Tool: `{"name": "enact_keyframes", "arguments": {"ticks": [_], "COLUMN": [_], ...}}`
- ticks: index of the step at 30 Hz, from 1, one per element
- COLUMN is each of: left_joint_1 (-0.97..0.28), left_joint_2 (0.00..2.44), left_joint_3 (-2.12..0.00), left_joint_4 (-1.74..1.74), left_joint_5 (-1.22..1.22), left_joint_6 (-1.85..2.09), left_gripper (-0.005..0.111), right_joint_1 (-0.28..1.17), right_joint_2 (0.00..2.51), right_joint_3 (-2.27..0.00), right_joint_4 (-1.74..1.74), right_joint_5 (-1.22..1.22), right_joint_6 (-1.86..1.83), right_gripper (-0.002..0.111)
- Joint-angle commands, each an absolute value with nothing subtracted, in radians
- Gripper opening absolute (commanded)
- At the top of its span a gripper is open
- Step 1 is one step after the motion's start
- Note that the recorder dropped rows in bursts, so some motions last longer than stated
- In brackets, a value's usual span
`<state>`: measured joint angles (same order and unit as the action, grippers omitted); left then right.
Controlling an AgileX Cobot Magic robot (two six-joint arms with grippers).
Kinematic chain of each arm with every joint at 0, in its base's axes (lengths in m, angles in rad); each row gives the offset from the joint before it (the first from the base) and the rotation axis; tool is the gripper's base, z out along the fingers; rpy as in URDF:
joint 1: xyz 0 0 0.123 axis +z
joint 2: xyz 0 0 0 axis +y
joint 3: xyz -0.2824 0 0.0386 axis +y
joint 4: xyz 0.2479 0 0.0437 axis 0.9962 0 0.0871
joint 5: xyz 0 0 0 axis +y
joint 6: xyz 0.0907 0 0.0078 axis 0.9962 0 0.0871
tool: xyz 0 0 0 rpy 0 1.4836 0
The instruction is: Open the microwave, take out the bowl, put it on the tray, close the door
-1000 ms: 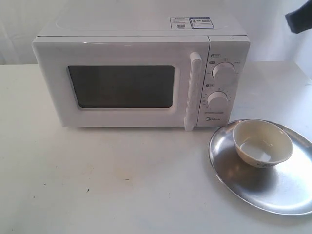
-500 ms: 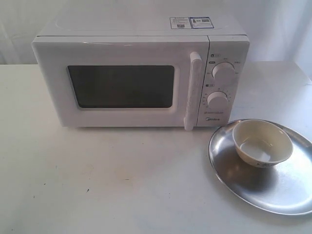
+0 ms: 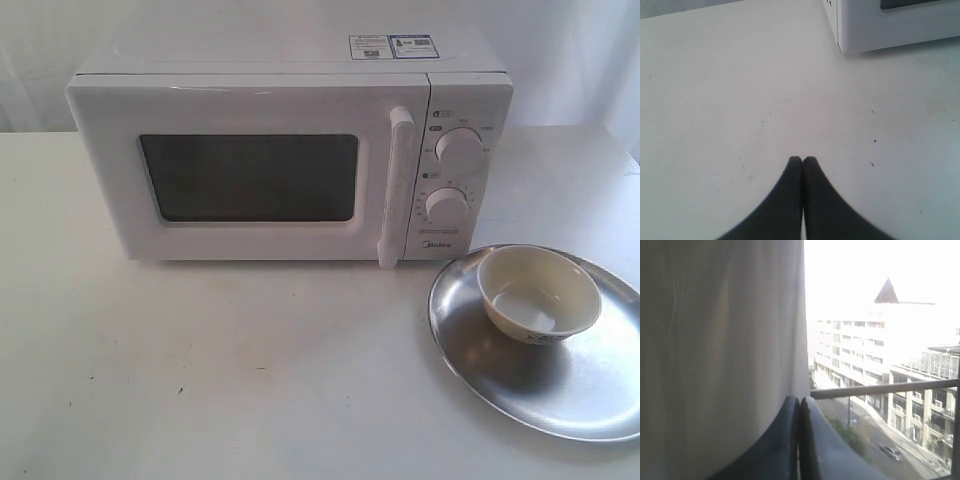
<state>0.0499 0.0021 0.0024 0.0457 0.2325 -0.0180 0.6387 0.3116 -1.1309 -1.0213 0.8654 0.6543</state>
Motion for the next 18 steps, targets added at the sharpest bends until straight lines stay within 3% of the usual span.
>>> {"name": "enact_keyframes", "arguments": {"ticks": [1,7,14,18], "left_joint_1": [0.046,0.046,0.046,0.046], "left_joint_2": [0.0,0.0,0.0,0.0], "left_joint_3": [0.0,0.0,0.0,0.0], "left_joint_4": [0.038,0.038,0.038,0.038], "left_joint_5": [0.233,0.233,0.233,0.233], "left_joint_6": [-0.022,-0.022,-0.022,-0.022], "left_gripper": [0.0,0.0,0.0,0.0], "right_joint_1": [0.633,0.608,0.561,0.559], "right_joint_2": [0.188,0.17,0.128,0.042], "right_joint_3": [-1.126,-1.007,-0.624,-0.497], "right_joint_4": [-1.043,-1.239,-1.365,-1.2], "right_joint_5": [0.869,0.865,0.858,0.84], "right_joint_6": [0.659,0.659,0.659,1.0], "right_gripper": [0.0,0.0,0.0,0.0]}}
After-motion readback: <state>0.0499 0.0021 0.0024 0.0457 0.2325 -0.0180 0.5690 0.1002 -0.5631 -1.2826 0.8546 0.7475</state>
